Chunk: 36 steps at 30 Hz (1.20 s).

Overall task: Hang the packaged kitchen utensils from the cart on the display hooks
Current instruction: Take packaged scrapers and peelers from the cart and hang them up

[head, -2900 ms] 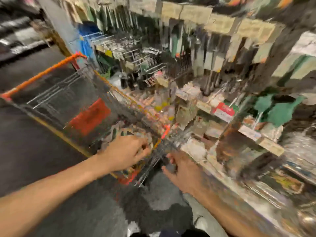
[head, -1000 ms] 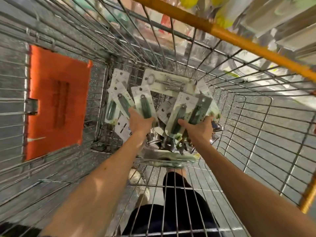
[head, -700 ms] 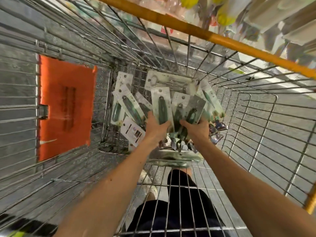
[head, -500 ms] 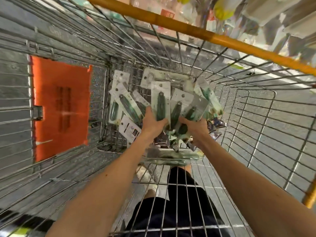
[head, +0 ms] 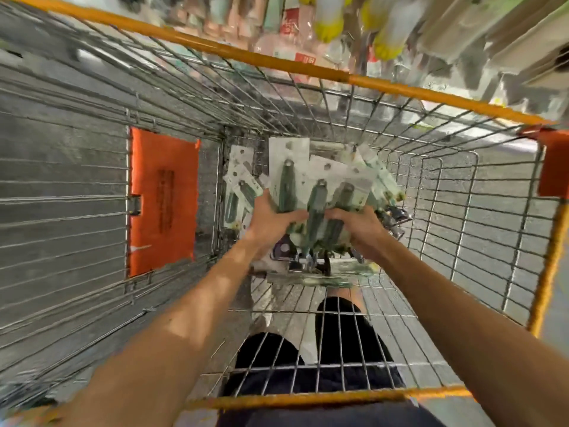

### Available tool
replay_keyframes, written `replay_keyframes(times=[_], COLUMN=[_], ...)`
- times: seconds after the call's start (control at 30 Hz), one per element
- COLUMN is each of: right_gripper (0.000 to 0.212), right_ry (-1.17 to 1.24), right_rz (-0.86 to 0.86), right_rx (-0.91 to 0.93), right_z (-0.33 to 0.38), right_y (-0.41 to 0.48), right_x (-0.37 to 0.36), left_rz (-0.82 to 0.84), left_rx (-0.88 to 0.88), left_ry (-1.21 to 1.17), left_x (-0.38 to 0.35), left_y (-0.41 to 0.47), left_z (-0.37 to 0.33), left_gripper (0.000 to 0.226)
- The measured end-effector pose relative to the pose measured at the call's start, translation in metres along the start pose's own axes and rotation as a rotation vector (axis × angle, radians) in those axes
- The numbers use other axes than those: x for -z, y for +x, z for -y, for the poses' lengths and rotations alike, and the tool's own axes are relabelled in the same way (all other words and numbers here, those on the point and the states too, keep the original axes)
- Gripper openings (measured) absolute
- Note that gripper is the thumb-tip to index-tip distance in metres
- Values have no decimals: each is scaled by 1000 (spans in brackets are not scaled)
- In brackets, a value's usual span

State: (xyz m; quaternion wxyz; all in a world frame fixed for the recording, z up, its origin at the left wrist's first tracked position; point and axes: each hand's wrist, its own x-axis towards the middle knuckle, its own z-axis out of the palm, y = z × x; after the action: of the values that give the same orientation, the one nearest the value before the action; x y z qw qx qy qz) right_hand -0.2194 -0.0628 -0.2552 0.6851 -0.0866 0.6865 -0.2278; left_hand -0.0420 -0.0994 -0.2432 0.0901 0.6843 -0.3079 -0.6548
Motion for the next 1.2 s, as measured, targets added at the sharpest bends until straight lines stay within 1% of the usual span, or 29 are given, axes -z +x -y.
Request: replay_keyframes(times=[0.07, 0.1, 0.13, 0.17, 0.2, 0.23, 0.27, 0.3, 0.33, 0.37, 0.4, 0.43, 0.5, 0.53, 0.57, 0.6, 0.63, 0.7, 0.73, 0.83, 0.97, 1.0, 1.1, 1.2], right_gripper=[13, 23, 45, 65, 71, 70, 74, 97, 123, 133, 126, 110, 68, 52, 50, 53, 51, 33, 28, 32, 41, 39, 26, 23], right_ry=[51, 86, 103, 117, 141, 163, 191, 200, 202, 223, 260, 285, 353, 373, 381, 381, 378, 367, 367, 383, 412, 410, 410, 418], right_rz=[54, 53, 37, 16, -6, -3, -15, -26, -39, -54, -76, -82, -91, -97, -96, -97, -102, -131, -154, -226, -324, -349, -448, -528], right_rx=[-2, 2, 13, 34, 71, 118, 147, 168, 195, 256, 312, 351, 449, 506, 565, 615, 662, 733, 760, 850, 918, 934, 979, 1025], right_z=[6, 10, 13, 11, 11, 9, 7, 5, 2, -5, -9, -10, -13, -17, -20, -23, -27, -34, -37, -46, -59, -62, -69, -71], right_y=[-25, -41, -59, -74, -91, -105, -123, -142, -161, -174, -192, -218, -264, -285, -306, -323, -342, -371, -383, -416, -454, -462, -488, -516], right_x=[-11, -17, -25, -32, -41, -49, -60, -70, -80, -85, -92, -99, -110, -113, -115, -116, -116, -109, -103, -83, -42, -27, 21, 82], left_rz=[38, 62, 61, 51, 47, 51, 63, 86, 103, 127, 143, 171, 257, 307, 349, 390, 415, 446, 454, 445, 406, 412, 428, 452], left_rx=[-55, -90, -122, -140, -157, -171, -191, -225, -266, -336, -401, -454, -551, -586, -602, -605, -613, -643, -669, -747, -862, -900, -1015, -1119], left_ry=[1, 24, 65, 94, 104, 102, 95, 93, 95, 105, 128, 152, 221, 249, 269, 272, 267, 255, 259, 263, 239, 243, 264, 262], left_x=[18, 29, 40, 52, 64, 79, 91, 100, 109, 115, 122, 128, 137, 139, 141, 143, 142, 135, 129, 99, 42, 25, -30, -96], left_y=[-17, -25, -35, -45, -54, -50, -64, -86, -112, -147, -174, -197, -241, -262, -279, -294, -308, -333, -345, -376, -404, -410, -432, -457], left_z=[-4, -6, -9, -10, -9, 1, -3, -10, -18, -32, -38, -42, -49, -51, -53, -54, -55, -57, -59, -60, -58, -58, -63, -74], left_gripper=[51, 55, 67, 86, 105, 120, 126, 124, 117, 105, 92, 78, 64, 61, 60, 58, 56, 51, 50, 53, 61, 63, 66, 60])
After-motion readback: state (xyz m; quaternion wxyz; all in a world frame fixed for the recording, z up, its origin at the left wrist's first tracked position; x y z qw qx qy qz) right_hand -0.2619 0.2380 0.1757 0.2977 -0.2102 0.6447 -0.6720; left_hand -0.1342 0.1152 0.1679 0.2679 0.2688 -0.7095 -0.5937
